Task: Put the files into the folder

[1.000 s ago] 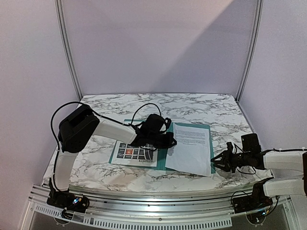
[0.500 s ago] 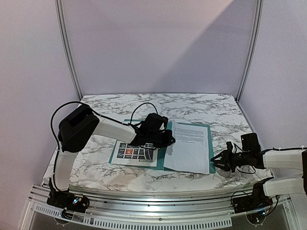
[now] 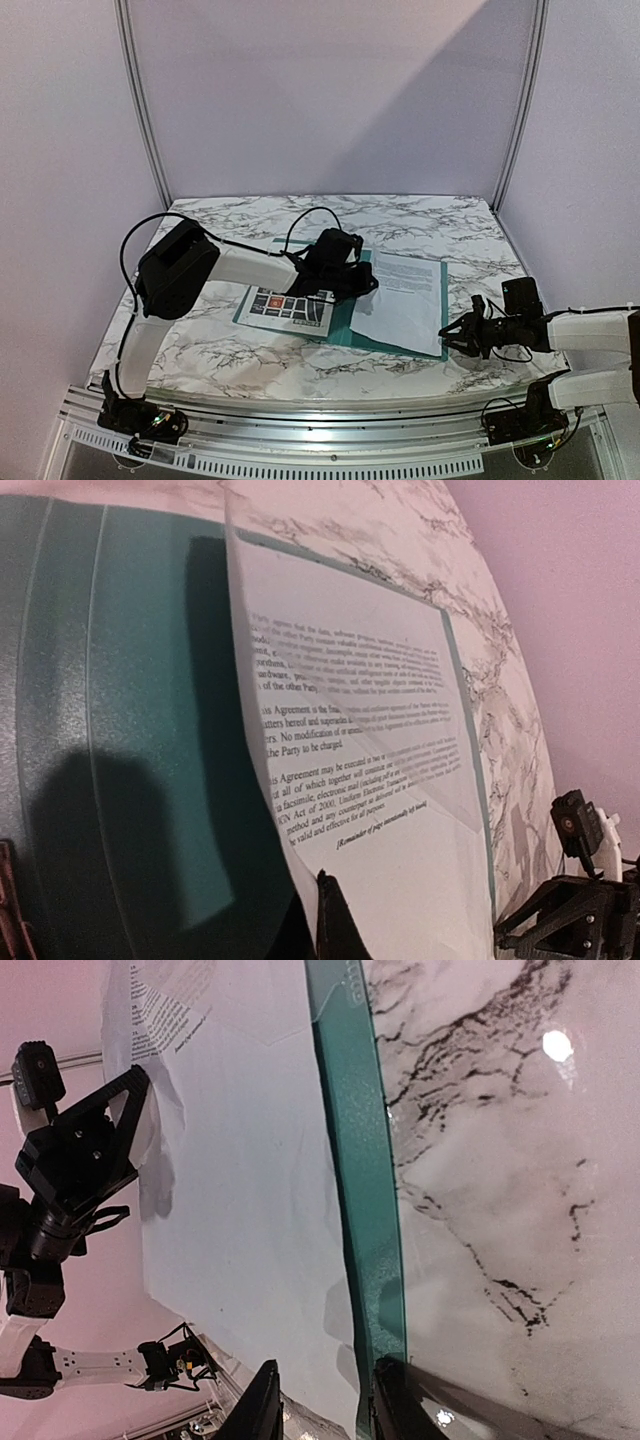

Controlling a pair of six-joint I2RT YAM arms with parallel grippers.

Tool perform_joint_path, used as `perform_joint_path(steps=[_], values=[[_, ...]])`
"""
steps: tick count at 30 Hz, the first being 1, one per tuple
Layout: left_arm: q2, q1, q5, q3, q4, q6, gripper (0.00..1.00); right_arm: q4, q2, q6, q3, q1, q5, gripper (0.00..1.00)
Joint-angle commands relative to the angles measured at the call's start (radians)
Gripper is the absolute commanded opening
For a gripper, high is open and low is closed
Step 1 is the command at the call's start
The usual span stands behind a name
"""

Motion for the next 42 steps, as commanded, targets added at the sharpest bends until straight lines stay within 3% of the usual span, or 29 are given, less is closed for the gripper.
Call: perform_joint_path(steps=[1, 11, 19, 27, 42], values=[[0.006, -0.005, 0.008, -0.012, -0.032, 0.039, 0.00, -0.019, 0.013, -0.009, 0.001, -0.002, 0.012, 0.30], [-0.019, -0.010, -0.007, 0.023, -0.153, 0.172, 0.00, -0.024, 0.008, -0.010, 0.003, -0.002, 0.016, 0.30], [0.018, -0.004, -0.011, 0.077, -0.160, 0.191, 0.00, -0.028, 0.006, -0.006, 0.007, -0.002, 0.016, 0.31], [0.015, -0.005, -0.050, 0.092, -0.159, 0.195, 0.11, -0.025, 0.005, -0.003, 0.013, -0.002, 0.017, 0.30], [-0.148, -0.025, -0.294, 0.062, -0.322, 0.321, 0.66, -0.134, -0.015, -0.056, 0.108, -0.002, 0.042, 0.31]])
